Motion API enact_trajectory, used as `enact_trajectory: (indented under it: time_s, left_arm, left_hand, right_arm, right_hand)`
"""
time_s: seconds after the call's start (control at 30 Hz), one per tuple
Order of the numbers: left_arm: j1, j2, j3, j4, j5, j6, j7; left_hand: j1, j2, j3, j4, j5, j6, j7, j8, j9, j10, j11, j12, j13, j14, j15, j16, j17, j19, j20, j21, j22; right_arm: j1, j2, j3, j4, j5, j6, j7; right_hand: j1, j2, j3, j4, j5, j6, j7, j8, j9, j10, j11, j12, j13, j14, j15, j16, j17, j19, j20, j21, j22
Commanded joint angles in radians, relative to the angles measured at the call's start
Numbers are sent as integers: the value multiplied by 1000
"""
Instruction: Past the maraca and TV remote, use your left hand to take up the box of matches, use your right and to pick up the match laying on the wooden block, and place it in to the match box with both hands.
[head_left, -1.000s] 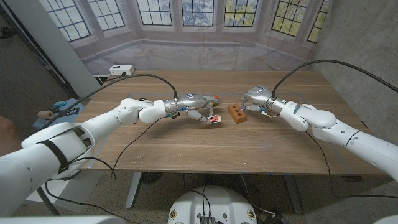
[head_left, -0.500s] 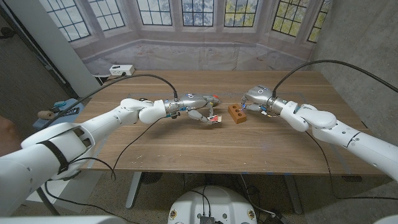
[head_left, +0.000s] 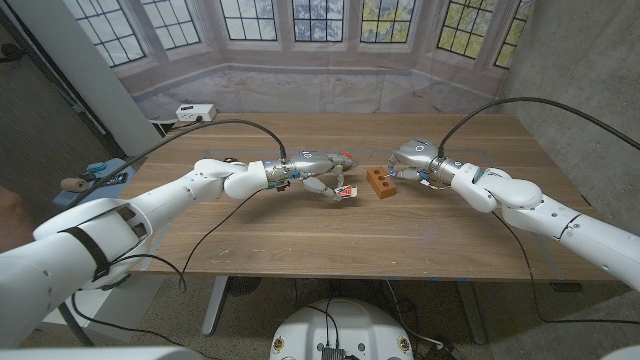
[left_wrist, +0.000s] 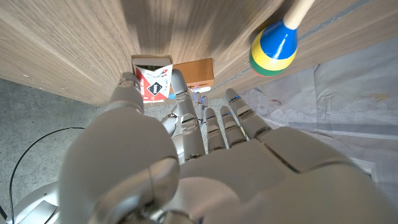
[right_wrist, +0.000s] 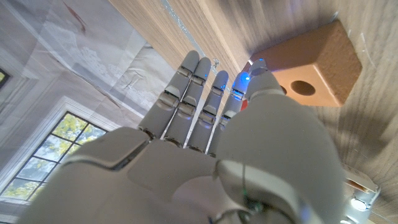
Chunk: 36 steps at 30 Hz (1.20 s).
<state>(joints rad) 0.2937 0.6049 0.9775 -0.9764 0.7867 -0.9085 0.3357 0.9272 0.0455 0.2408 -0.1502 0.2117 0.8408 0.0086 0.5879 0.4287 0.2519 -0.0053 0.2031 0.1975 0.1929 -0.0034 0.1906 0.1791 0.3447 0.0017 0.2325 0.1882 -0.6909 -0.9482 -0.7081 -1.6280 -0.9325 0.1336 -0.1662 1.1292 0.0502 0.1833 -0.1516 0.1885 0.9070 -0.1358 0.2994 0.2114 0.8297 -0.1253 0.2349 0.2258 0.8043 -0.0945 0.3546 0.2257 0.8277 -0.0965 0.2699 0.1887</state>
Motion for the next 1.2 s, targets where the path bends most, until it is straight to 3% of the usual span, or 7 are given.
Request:
enact_trajectory:
  time_s: [0.03, 1.2]
  left_arm:
    - [-2, -4, 0, 11, -2, -4, -2]
    - [-36, -33, 32, 64, 5, -25, 17]
  left_hand:
    - [33, 33, -2, 1, 9, -1, -4, 7, 3, -1, -1, -1, 2, 5, 0, -1, 3, -1, -5, -1, 6]
    - [32, 34, -5, 2, 7, -1, -3, 10, 1, -1, -2, 0, 2, 5, -2, 0, 4, -1, -7, -1, 6]
  right_arm:
    - [12, 15, -10, 24, 3, 6, 8]
    - [30, 20, -25, 62, 14, 28, -18]
  right_hand:
    - [3, -7, -4, -1, 2, -5, 0, -3, 3, -2, -3, -5, 2, -3, -132, 1, 4, -4, -61, 0, 1]
    - [17, 8, -6, 1, 6, 43, -2, 8, 3, 39, -10, 5, 4, 28, -137, 18, 17, 0, -69, 3, 2]
